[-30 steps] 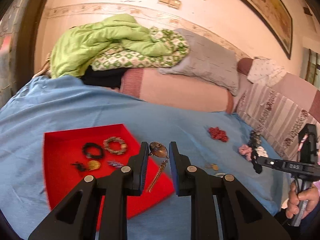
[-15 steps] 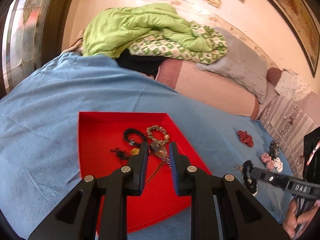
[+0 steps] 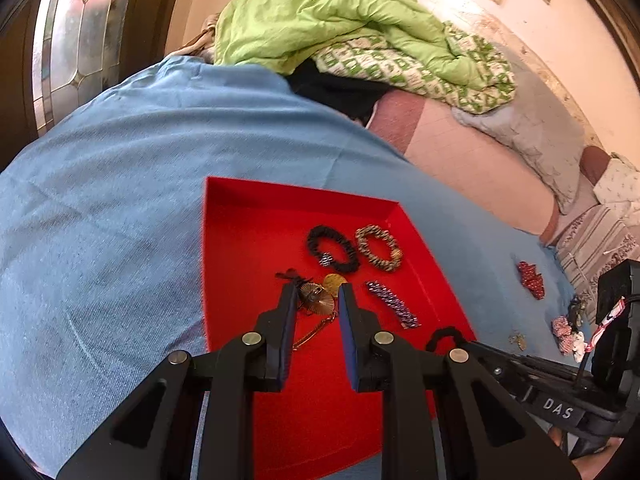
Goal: Organize jewelry
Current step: 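Lower both items into the tray and open both tools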
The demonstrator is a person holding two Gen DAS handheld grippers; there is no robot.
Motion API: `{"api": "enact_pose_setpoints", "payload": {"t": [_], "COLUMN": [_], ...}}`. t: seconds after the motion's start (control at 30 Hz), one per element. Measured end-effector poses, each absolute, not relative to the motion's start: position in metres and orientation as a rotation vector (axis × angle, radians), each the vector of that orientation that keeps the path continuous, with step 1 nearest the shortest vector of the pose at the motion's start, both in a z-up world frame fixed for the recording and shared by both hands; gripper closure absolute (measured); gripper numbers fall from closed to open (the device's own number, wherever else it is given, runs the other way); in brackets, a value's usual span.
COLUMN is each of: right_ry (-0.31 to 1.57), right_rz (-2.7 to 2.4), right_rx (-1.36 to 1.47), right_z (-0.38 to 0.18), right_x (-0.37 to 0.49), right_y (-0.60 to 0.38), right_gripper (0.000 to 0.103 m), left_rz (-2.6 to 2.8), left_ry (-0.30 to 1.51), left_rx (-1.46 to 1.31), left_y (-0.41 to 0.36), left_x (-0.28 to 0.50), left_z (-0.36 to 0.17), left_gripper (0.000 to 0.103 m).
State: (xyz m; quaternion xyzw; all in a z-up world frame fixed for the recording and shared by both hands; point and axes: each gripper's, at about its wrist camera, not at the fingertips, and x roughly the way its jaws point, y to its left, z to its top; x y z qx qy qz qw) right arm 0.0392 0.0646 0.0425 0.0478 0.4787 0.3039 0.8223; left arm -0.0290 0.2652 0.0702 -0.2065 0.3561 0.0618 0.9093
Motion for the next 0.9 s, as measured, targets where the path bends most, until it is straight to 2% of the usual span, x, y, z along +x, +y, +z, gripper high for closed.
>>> {"api": "enact_pose_setpoints", "payload": {"t": [0.9], "right_ry": [1.058], "right_rz": [0.604], "right_rx": [0.055], "right_z": [0.019], "right_x": [0.061], "right_y": [0.098], "right_gripper": [0.093], "left_rz": [0.140], "left_ry": [0.797], "left_rx": [-0.421], "left_y": [0.267], "left_x": [-0.013], "left_z": [0.057], "left_gripper": [0.083]}}
